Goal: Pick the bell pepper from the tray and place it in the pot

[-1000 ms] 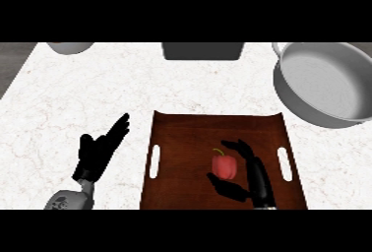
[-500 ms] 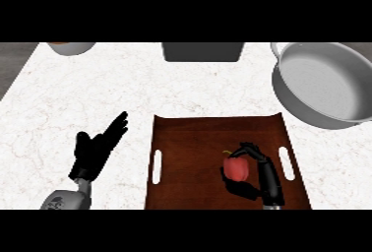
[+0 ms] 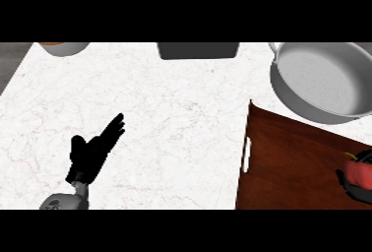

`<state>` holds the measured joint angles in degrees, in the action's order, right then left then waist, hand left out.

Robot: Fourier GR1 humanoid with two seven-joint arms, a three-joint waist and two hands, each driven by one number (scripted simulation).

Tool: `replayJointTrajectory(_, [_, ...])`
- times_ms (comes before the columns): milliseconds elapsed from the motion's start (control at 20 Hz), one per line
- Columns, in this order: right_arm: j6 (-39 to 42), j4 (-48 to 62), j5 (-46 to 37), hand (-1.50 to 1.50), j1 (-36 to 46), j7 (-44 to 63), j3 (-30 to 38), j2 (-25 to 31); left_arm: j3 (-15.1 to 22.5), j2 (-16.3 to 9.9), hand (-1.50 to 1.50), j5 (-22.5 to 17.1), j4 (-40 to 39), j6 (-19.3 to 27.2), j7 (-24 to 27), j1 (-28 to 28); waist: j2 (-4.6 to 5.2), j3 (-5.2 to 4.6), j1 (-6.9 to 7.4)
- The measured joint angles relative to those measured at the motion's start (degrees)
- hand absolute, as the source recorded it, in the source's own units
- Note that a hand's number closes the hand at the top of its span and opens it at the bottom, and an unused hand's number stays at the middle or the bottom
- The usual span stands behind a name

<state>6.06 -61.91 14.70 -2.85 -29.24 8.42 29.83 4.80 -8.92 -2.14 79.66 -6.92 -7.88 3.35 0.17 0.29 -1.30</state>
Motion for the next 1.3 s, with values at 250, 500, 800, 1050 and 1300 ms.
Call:
replayJointTrajectory(250, [10.23, 14.90, 2.36, 1.50, 2.07, -8.74, 7.76, 10.30, 0.14, -0.18, 0.00, -0.16, 0.19, -0.70, -1.00, 1.04, 0.21, 0.06, 1.40])
replayJointTrajectory(500, [11.28, 28.51, -2.44, 1.50, 8.04, -16.80, 9.29, 16.10, 0.65, 0.45, 0.00, 0.41, -0.53, -0.81, -1.48, 2.23, 0.23, -0.01, 2.19])
replayJointTrajectory(800, [7.31, 34.69, -7.39, 1.50, 13.98, -20.65, 9.25, 21.31, 0.58, 0.42, 0.00, 0.99, -0.47, -1.15, -0.41, 1.07, 0.09, -0.12, 2.22])
replayJointTrajectory(1050, [3.55, 33.63, -10.40, 1.50, 18.42, -18.19, 8.25, 23.56, 0.86, 1.17, 0.00, 2.01, 0.03, -0.50, -0.30, 0.46, -0.05, -0.23, 1.93])
replayJointTrajectory(1300, [1.10, 27.96, -12.69, 1.50, 22.69, -9.16, 6.34, 25.27, -0.34, 0.43, 0.00, 1.37, -1.12, -1.96, -0.16, 0.77, -0.16, -0.31, 1.67])
